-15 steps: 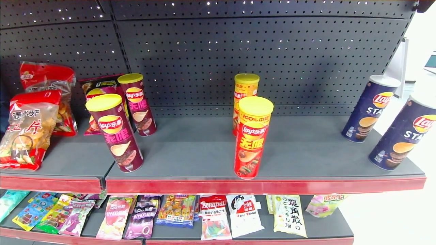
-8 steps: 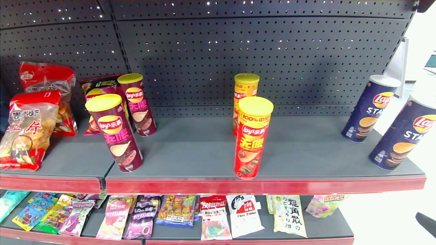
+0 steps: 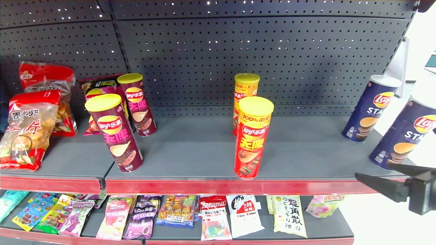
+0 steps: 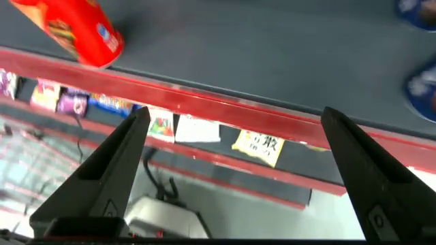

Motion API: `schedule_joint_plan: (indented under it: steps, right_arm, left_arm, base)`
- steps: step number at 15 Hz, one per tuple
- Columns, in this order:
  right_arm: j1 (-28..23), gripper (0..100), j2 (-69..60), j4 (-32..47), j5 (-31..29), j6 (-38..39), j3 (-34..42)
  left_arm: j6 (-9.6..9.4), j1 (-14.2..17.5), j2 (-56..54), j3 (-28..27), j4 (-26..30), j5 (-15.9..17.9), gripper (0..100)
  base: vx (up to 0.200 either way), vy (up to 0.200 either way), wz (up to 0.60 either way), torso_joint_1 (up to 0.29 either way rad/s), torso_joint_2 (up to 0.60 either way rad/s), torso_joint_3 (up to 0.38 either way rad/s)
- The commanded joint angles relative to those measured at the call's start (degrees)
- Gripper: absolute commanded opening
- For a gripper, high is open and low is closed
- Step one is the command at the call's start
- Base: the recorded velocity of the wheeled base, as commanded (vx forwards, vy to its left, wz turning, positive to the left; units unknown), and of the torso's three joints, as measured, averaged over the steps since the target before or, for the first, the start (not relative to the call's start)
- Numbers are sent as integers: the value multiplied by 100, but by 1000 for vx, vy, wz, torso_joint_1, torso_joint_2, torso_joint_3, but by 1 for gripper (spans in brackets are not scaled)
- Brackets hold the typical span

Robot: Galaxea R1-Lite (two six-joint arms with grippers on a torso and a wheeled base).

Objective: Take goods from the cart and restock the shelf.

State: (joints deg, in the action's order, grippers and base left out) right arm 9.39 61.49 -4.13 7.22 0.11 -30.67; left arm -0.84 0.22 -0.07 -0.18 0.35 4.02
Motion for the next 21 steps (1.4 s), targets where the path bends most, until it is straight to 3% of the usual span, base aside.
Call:
schedule_joint_plan:
  steps: [1, 2, 7, 10, 21]
  right_arm:
    - [459, 100, 1014, -105, -212, -2, -194]
    - [731, 100, 1462, -123, -440, 15, -317]
    - [1083, 100, 2376, -132, -555, 24, -782]
    - [1338, 100, 2869, -518, -836, 42, -888]
    - [1540, 100, 3774, -580, -871, 59, -1705]
  left_arm:
    - [-4, -4, 7, 1, 9, 2, 100]
    - [-4, 4, 7, 1, 0, 2, 100]
    - [-4, 4, 7, 1, 0, 2, 100]
    - [-4, 4, 7, 1, 0, 2, 100]
    - [-4, 4, 7, 1, 0, 2, 100]
  base:
    - [0, 0, 0, 0, 0, 0]
    - [0, 0, 0, 0, 0, 0]
    - [0, 0, 0, 0, 0, 0]
    - [0, 0, 0, 0, 0, 0]
    - [0, 0, 0, 0, 0, 0]
